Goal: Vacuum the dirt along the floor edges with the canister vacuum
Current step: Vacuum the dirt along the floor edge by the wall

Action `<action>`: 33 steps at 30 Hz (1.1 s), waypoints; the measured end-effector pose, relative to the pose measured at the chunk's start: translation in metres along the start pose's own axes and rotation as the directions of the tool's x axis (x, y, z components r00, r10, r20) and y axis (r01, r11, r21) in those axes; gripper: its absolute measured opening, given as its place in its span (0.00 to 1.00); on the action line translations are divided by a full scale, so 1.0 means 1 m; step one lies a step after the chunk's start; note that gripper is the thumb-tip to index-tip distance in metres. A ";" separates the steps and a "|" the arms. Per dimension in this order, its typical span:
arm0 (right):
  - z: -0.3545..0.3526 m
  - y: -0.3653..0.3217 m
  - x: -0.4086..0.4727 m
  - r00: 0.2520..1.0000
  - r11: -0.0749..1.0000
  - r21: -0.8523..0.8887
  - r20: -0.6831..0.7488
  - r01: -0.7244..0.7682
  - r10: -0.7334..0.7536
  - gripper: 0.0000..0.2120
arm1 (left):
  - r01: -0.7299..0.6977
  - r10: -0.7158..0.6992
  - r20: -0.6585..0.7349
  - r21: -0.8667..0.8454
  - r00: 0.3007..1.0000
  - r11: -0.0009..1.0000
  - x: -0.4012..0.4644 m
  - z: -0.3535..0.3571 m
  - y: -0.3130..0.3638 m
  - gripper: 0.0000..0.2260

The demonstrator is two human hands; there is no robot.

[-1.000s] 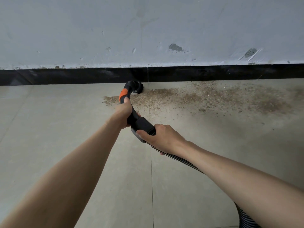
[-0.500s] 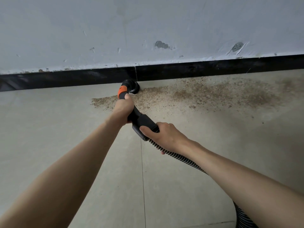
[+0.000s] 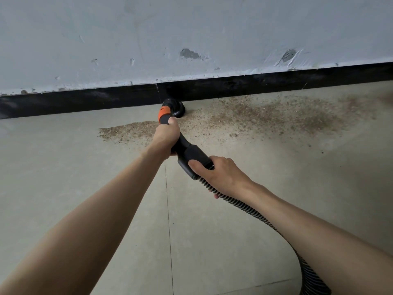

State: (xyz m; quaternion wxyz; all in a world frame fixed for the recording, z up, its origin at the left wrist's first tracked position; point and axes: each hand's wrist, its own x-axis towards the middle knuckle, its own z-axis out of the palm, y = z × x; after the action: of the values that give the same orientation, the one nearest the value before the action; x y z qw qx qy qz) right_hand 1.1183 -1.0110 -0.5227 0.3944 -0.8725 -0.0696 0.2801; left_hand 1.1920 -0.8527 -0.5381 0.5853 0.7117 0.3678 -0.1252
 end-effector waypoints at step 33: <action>0.000 0.020 0.014 0.997 0.984 -0.172 -0.073 -0.038 0.026 0.25 | 0.067 -0.047 0.103 -0.207 0.994 0.976 0.004 0.021 -0.003 0.17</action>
State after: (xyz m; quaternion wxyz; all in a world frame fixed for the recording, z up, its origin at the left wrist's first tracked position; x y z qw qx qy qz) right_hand 1.1281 -1.0201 -0.5430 0.3149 -0.9137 -0.0658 0.2483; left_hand 1.1986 -0.8700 -0.5485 0.6707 0.6280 0.3701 -0.1370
